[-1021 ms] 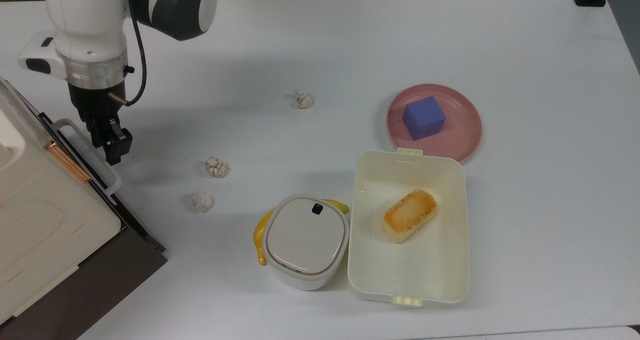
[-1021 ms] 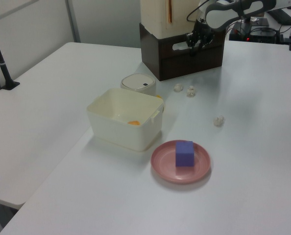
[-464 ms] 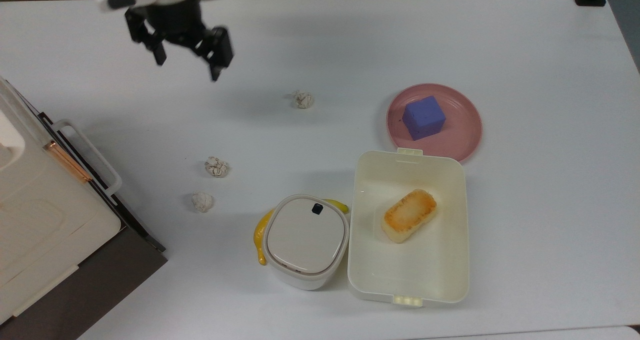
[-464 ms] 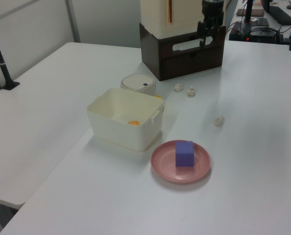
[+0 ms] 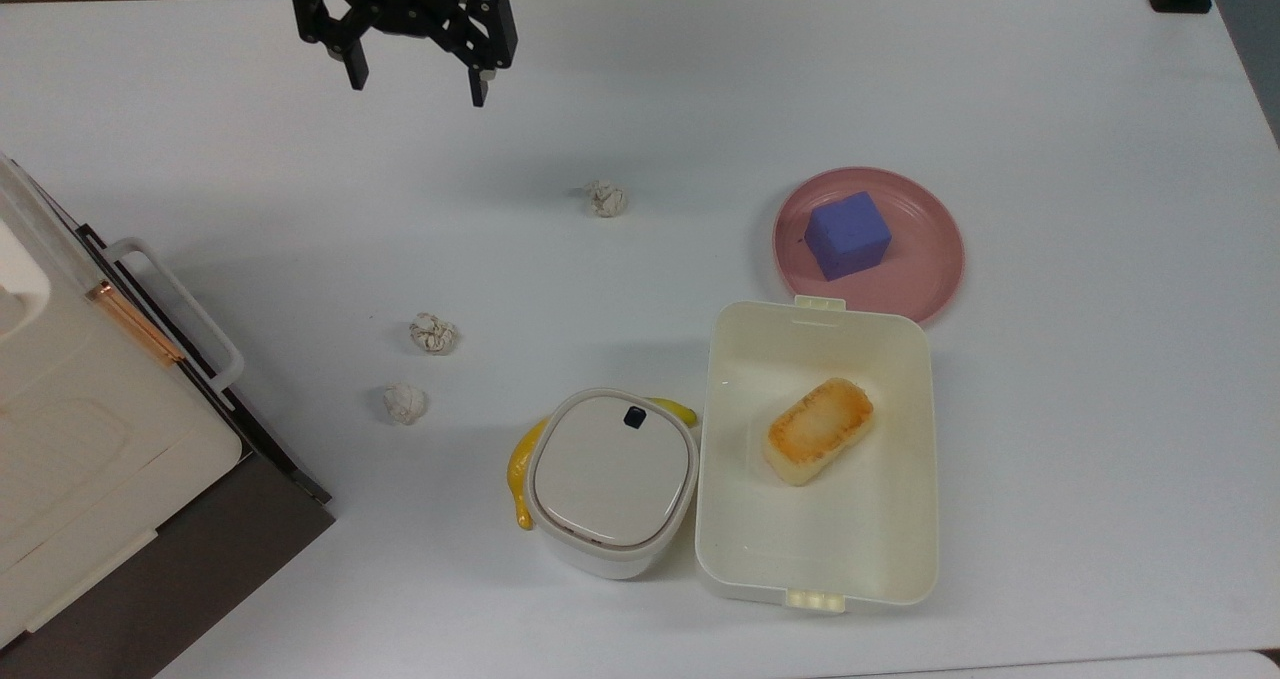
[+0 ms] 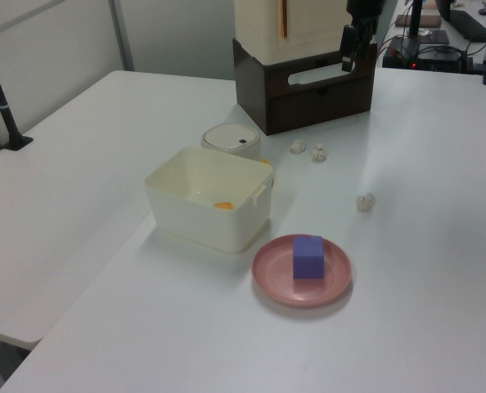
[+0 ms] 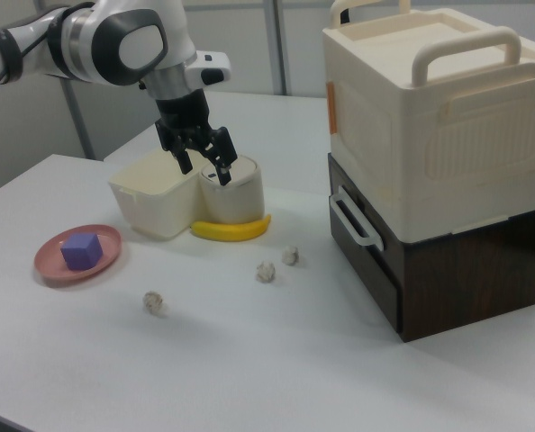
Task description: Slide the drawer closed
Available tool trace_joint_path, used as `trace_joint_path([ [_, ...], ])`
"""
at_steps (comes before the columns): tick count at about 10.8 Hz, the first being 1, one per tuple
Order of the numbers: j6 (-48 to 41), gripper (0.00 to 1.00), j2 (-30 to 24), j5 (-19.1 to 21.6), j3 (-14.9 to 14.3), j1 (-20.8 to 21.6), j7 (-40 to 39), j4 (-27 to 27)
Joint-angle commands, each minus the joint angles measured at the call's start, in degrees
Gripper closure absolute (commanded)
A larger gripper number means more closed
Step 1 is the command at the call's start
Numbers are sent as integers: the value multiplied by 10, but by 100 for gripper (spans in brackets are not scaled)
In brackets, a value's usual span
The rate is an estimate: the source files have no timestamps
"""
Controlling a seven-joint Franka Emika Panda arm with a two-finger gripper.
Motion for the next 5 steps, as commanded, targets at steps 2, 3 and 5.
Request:
trace_joint_path([
  [2,-27,0,-15,6,10,-22,-18,-11],
  [3,-37,0,-15,6,10,-22,-16,-8],
  [5,-43,0,-15,6,10,-22,-17,-2],
])
